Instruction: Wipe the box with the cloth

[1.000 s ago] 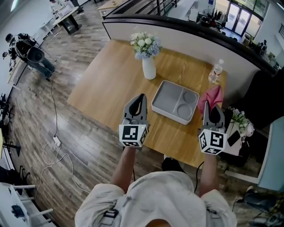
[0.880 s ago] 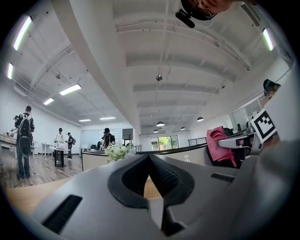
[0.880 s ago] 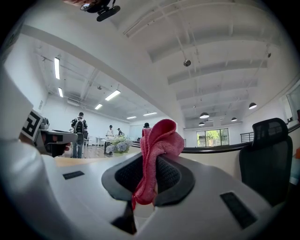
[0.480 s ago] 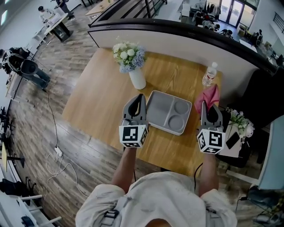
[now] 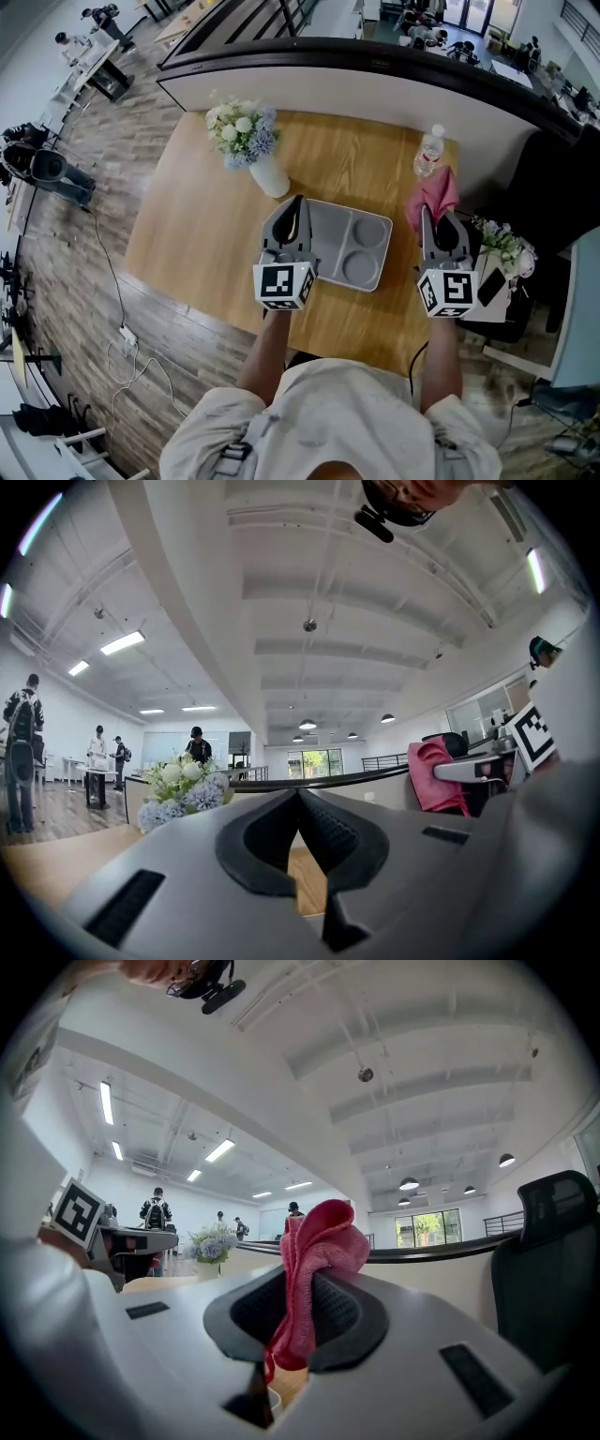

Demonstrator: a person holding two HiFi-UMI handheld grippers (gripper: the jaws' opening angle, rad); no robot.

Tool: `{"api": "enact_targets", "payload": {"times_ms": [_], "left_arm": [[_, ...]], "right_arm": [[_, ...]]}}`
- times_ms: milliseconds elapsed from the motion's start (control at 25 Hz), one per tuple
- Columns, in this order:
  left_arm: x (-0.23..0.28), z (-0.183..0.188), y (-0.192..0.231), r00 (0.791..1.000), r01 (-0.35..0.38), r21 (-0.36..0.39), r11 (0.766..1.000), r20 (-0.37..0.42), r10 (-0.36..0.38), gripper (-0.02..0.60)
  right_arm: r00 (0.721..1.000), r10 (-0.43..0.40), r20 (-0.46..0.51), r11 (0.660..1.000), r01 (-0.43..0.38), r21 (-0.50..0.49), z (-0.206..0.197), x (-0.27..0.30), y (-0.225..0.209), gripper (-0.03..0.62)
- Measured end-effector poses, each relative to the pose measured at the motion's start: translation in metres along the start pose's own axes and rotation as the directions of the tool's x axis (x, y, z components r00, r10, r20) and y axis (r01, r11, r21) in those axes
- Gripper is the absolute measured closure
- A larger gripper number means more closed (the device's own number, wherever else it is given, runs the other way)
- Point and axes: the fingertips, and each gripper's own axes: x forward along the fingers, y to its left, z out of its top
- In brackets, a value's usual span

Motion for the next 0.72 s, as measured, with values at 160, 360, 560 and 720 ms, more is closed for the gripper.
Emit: {"api": "enact_targets", "payload": {"times_ms": [160,360,560,720], "left_arm": [[0.006,-0.004,0.002,1.0,0.024,-0.003,1.0,-0.002,-0.024,0.568],[0.014,-0.003,0.015,0.997,0.073,-0.011,0.997,0.016,-0.073,0.568],[0.014,-0.001,0.038,0.991,0.131,-0.02,0.991,0.029,-0.13,0.568],[0.016,0.002,0.059,0.986,0.162,-0.03,0.986,0.045,-0.16,0.568]], "right_arm": [[1.0,0.008,0.006,1.0,-0.008,-0.026,0.0,0.002,0.009,0.528],[1.0,-0.03,0.006,0.999,0.03,-0.025,0.004,0.007,0.026,0.528],[0.998,-0.052,0.019,0.999,0.052,-0.007,0.011,0.012,0.052,0.53],[0.999,-0.05,0.015,0.998,0.051,-0.037,0.015,0.018,0.075,0.53]]}}
